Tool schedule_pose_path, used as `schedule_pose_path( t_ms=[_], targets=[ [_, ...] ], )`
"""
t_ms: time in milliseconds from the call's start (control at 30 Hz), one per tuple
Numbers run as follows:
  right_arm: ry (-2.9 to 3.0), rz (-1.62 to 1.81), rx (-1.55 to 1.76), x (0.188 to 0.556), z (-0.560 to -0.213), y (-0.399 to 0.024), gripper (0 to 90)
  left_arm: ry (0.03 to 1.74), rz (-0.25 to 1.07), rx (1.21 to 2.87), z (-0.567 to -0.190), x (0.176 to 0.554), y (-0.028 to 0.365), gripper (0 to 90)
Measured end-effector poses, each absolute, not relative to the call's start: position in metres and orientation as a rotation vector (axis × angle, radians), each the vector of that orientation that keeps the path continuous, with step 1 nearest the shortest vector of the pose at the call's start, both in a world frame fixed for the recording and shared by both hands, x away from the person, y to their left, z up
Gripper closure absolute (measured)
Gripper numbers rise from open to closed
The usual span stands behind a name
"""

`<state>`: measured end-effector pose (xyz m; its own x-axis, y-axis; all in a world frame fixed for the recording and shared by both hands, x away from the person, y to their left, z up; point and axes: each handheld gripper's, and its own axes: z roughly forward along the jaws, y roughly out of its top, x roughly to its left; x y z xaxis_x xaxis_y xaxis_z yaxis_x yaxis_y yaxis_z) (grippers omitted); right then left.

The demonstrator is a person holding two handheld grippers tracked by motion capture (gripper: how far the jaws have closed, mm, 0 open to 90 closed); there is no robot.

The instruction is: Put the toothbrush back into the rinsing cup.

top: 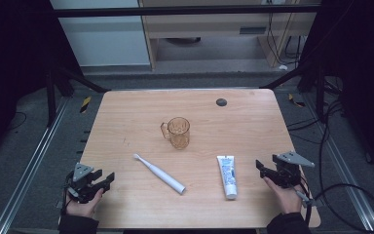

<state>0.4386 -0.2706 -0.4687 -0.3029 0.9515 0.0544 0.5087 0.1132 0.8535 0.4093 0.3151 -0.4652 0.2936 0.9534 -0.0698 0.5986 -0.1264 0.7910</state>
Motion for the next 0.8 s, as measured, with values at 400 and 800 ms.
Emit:
schedule_pose_path(
  t_ms=[400, 800],
  targets=[
    [1.966, 1.199, 1.32, 0.432, -0.451, -0.246, 44.8, 1.365, 0.626, 1.868, -0.467, 0.408, 0.311, 60.5],
    [2.108, 1.242, 1.173, 0.437, -0.435, -0.187, 65.1, 1.369, 0.602, 1.872, -0.467, 0.409, 0.302, 68.6]
  ],
)
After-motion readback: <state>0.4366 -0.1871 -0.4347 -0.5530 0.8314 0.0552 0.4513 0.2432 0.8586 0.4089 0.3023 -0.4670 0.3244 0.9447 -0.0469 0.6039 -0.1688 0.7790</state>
